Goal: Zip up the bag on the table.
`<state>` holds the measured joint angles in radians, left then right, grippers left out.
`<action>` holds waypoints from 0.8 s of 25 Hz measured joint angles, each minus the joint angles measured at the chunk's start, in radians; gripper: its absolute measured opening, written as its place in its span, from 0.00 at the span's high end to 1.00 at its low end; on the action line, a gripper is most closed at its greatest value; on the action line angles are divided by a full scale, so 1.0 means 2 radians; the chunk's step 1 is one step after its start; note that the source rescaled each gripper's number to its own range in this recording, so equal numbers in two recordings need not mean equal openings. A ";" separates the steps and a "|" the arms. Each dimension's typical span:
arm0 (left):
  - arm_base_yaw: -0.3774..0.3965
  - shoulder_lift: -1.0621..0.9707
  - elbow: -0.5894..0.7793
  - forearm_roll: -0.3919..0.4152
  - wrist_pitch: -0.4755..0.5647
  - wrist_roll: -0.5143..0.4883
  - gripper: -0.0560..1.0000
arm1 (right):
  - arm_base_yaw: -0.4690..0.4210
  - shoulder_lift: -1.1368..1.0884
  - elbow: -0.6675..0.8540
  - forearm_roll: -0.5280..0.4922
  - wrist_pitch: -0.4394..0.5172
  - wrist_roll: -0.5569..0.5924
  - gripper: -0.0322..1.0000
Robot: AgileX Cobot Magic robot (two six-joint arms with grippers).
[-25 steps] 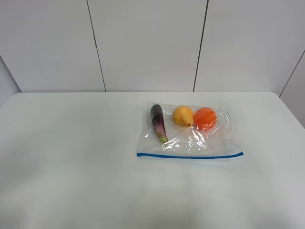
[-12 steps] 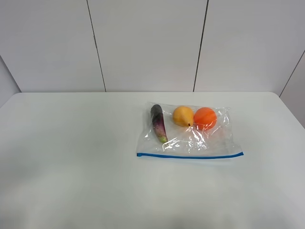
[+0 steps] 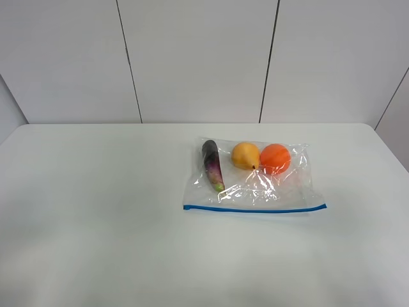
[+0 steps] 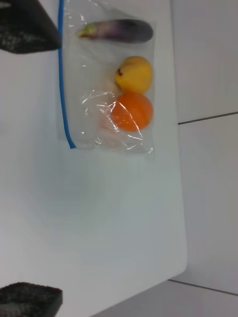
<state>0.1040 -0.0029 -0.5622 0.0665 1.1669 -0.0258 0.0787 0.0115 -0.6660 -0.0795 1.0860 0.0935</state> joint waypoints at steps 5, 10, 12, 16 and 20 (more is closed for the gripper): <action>0.000 0.000 0.000 0.000 0.000 0.000 0.00 | 0.000 -0.009 0.039 -0.005 -0.013 0.019 0.00; 0.000 0.000 0.000 0.000 0.000 0.000 0.00 | 0.000 -0.009 0.079 -0.009 -0.018 0.027 0.00; 0.000 0.000 0.000 0.000 0.000 0.000 0.00 | 0.000 -0.009 0.079 -0.013 -0.024 0.028 0.00; 0.000 0.000 0.000 0.000 0.000 0.000 0.00 | 0.000 -0.009 0.087 -0.018 -0.024 0.026 0.00; 0.000 0.000 0.000 0.000 0.000 0.000 0.00 | 0.000 -0.009 0.089 -0.019 -0.030 -0.008 0.00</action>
<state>0.1040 -0.0029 -0.5622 0.0665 1.1669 -0.0258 0.0787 -0.0056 -0.4883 -0.1175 1.0266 0.0783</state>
